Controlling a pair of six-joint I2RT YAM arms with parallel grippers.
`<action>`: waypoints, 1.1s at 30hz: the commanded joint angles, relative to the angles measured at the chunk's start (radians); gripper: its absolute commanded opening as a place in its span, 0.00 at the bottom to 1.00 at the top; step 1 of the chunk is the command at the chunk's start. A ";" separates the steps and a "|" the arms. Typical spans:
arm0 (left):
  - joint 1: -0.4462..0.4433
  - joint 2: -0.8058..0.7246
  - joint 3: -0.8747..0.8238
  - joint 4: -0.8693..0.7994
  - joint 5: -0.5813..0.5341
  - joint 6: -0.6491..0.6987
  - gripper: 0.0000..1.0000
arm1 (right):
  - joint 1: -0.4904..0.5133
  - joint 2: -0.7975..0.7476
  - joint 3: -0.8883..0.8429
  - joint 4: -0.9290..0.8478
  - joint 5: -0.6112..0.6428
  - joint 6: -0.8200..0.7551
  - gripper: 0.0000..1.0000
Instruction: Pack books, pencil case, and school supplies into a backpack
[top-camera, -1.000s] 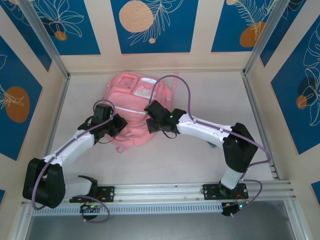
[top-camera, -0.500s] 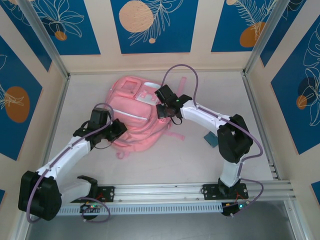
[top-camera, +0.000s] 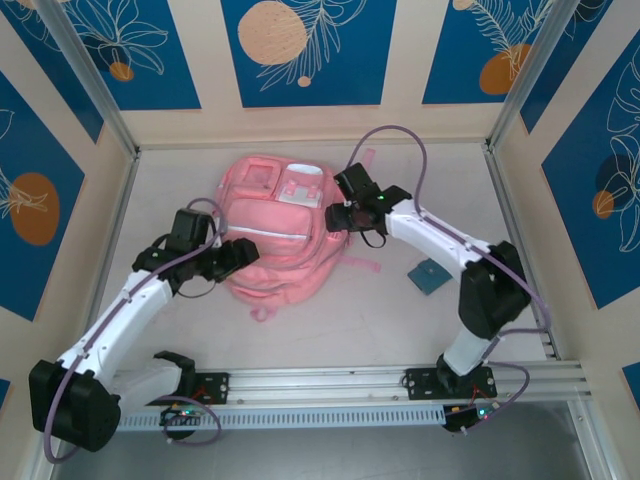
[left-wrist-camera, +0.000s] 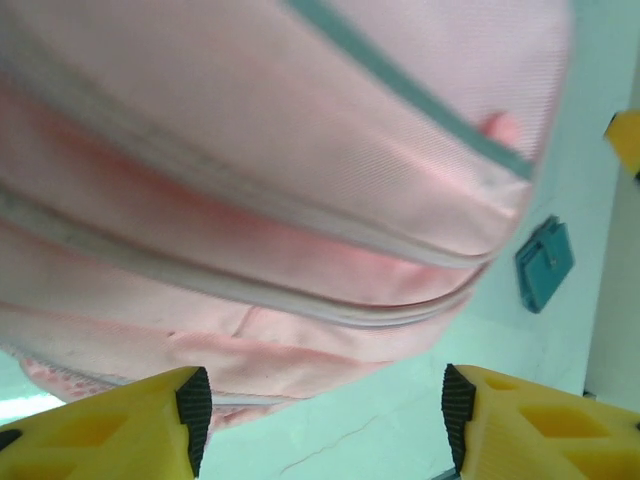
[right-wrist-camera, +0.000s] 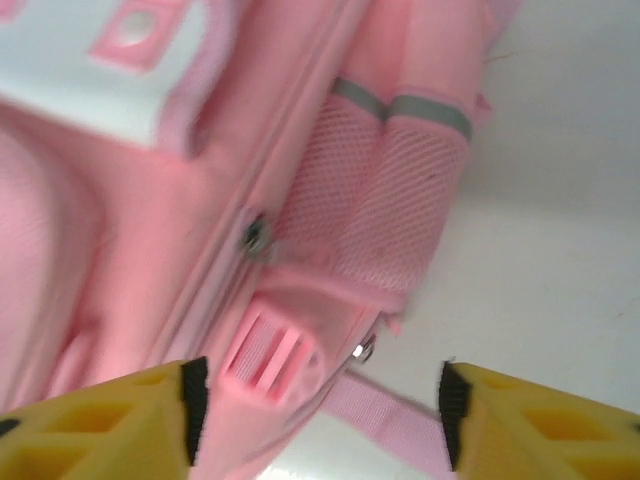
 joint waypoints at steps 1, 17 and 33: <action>0.002 0.029 0.090 -0.059 -0.040 0.093 0.64 | 0.006 -0.088 -0.055 0.058 -0.274 -0.012 0.71; -0.010 0.387 0.331 0.063 -0.155 0.125 0.60 | 0.003 0.177 0.101 0.174 -0.520 -0.011 0.85; -0.021 0.708 0.519 0.182 -0.027 0.028 0.48 | 0.014 0.131 0.014 0.156 -0.699 -0.104 0.81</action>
